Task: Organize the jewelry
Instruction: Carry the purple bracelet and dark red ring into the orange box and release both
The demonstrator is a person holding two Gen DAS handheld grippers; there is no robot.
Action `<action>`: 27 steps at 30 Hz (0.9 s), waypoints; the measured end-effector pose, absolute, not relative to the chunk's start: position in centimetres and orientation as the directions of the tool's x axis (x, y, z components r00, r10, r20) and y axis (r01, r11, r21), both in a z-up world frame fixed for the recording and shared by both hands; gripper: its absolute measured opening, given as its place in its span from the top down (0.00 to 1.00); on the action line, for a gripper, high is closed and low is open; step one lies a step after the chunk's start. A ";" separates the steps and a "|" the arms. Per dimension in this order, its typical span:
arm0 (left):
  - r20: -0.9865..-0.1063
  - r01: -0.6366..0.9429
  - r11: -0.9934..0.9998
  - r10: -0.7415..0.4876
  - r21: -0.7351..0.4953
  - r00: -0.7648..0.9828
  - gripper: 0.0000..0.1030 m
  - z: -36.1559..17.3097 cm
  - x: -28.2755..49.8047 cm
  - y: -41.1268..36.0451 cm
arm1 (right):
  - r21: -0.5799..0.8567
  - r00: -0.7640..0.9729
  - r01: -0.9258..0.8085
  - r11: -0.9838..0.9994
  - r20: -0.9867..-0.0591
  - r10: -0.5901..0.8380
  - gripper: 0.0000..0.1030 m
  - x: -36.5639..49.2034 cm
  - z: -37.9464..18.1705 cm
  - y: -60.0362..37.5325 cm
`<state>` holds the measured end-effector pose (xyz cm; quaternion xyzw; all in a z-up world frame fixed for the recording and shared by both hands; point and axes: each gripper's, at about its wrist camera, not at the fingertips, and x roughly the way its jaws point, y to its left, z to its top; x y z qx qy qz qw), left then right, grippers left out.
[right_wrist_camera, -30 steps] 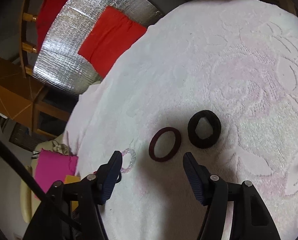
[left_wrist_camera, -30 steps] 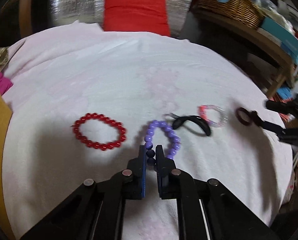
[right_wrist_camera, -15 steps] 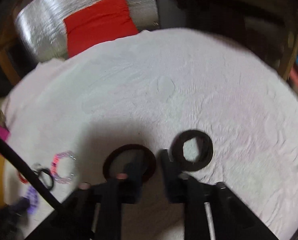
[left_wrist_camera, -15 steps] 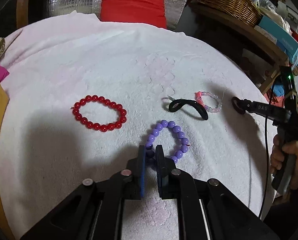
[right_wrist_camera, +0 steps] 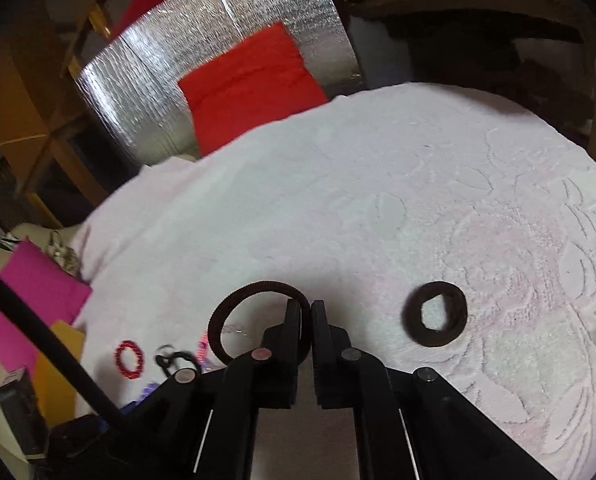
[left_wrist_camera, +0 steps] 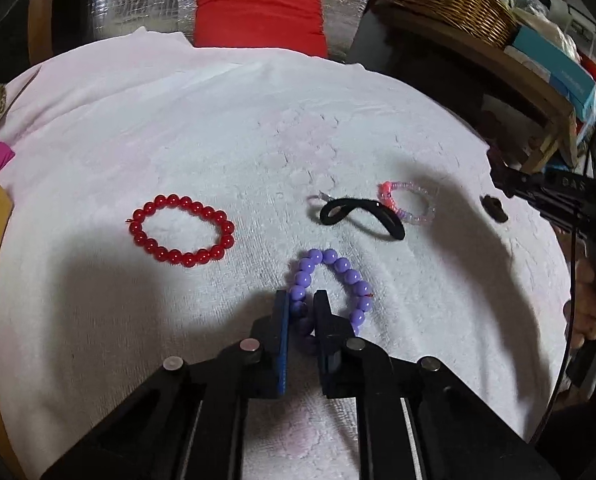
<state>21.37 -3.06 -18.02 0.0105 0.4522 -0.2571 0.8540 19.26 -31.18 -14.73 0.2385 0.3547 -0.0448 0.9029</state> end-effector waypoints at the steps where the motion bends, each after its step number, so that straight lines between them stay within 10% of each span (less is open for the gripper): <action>1: -0.774 0.440 0.871 -0.429 -0.218 0.466 0.90 -17.8 21.3 -3.0 | 0.402 0.750 0.244 0.882 -0.655 0.091 0.94 19.4 -14.7 -31.1; 27: -0.602 0.295 0.943 -0.325 -0.152 0.730 0.91 -10.4 16.6 1.9 | 0.403 0.796 -0.024 0.915 -0.546 0.262 0.94 17.2 -12.6 -21.3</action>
